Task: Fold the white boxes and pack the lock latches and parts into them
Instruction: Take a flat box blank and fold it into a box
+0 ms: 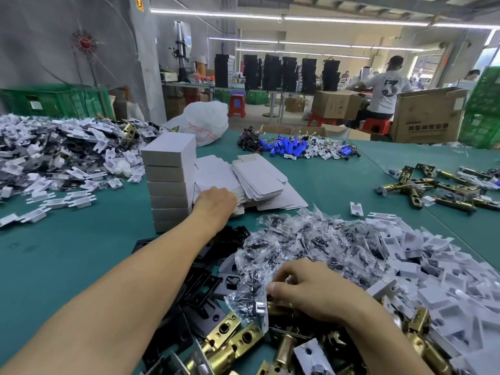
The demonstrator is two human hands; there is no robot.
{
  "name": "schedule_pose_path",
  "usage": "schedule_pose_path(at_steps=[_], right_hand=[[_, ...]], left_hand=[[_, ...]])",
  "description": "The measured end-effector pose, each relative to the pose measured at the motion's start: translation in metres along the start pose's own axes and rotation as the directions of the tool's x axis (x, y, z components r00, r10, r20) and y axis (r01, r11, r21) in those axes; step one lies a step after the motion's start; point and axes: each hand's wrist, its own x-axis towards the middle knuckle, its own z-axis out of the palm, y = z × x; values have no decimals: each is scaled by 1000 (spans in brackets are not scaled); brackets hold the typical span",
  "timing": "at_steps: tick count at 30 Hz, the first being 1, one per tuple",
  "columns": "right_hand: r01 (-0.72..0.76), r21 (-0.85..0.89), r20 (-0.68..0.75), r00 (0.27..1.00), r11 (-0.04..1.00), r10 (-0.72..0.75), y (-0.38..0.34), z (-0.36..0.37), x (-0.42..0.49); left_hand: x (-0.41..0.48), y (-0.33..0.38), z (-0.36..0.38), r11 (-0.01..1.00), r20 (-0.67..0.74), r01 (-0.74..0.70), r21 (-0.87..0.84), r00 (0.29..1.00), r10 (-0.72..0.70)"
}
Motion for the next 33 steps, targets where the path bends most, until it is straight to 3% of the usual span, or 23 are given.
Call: schedule_pose_path(at_steps=[15,17,20,23,26,30,33], right_hand=[[-10,46,-6,1000,999,11,-2,-1,-2],[-13,51,-5,1000,999,13,-1,0,-2],[-16,46,-14,1000,999,16,-1,0,-3],[5,61,-54,999,998,-2,-2,0,-4],[-4,165,-169,985,986,32,-8,-2,-6],[-83,241,-307,939,967,158,-9,-8,-8],[-119,527,-232,933,842,277,-8,-14,-3]], left_hand=[[-10,-3,-1,996,-26,60,-58,998,-61],[-16,-2,-5,991,-109,95,-94,988,-105],[-35,5,-17,977,-362,123,-172,915,-179],[-60,18,-31,952,-647,-49,-301,744,-166],[-84,33,-46,899,-808,-313,-306,585,-71],[-105,41,-68,803,-848,-534,-265,526,70],[-113,37,-76,739,-838,-625,-253,522,155]])
